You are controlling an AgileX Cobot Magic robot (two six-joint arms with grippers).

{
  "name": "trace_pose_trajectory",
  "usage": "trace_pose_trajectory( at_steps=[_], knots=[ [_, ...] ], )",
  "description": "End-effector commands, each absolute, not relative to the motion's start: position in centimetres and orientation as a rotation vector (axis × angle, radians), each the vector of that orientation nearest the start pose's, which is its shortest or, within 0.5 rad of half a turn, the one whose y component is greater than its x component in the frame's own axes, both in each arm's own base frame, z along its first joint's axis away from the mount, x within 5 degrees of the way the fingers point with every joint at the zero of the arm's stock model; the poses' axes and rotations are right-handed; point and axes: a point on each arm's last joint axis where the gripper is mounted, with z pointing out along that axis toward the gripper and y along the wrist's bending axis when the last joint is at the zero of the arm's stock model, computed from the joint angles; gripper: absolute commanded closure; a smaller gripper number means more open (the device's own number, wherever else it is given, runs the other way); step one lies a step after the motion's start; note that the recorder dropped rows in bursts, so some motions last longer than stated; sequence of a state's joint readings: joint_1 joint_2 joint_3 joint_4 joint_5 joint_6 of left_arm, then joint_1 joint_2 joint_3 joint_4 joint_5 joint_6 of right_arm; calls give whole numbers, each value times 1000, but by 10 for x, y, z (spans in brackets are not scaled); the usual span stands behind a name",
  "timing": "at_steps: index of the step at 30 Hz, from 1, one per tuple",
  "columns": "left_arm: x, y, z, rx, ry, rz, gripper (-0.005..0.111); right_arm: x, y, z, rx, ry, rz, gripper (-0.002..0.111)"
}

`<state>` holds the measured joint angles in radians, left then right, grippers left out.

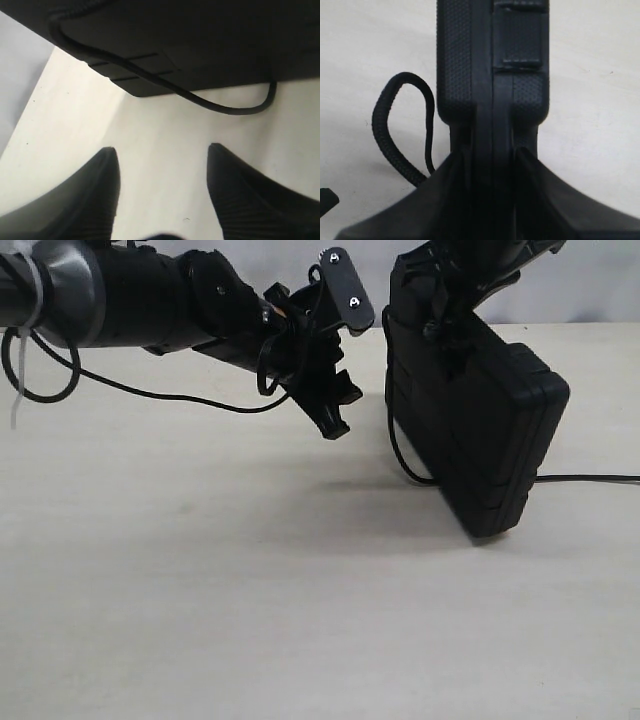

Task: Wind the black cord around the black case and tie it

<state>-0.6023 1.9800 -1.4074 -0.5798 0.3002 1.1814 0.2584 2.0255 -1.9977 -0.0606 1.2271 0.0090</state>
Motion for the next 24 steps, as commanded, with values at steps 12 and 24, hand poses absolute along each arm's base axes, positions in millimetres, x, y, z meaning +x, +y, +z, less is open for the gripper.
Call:
trace_pose_trajectory(
  at_steps=[12, 24],
  knots=[
    [362, -266, 201, 1375, 1859, -185, 56, 426, 118, 318, -407, 2696, 146, 75],
    [387, -218, 196, 1352, 1958, -117, 56, 426, 118, 318, -425, 2693, 154, 75]
  ],
)
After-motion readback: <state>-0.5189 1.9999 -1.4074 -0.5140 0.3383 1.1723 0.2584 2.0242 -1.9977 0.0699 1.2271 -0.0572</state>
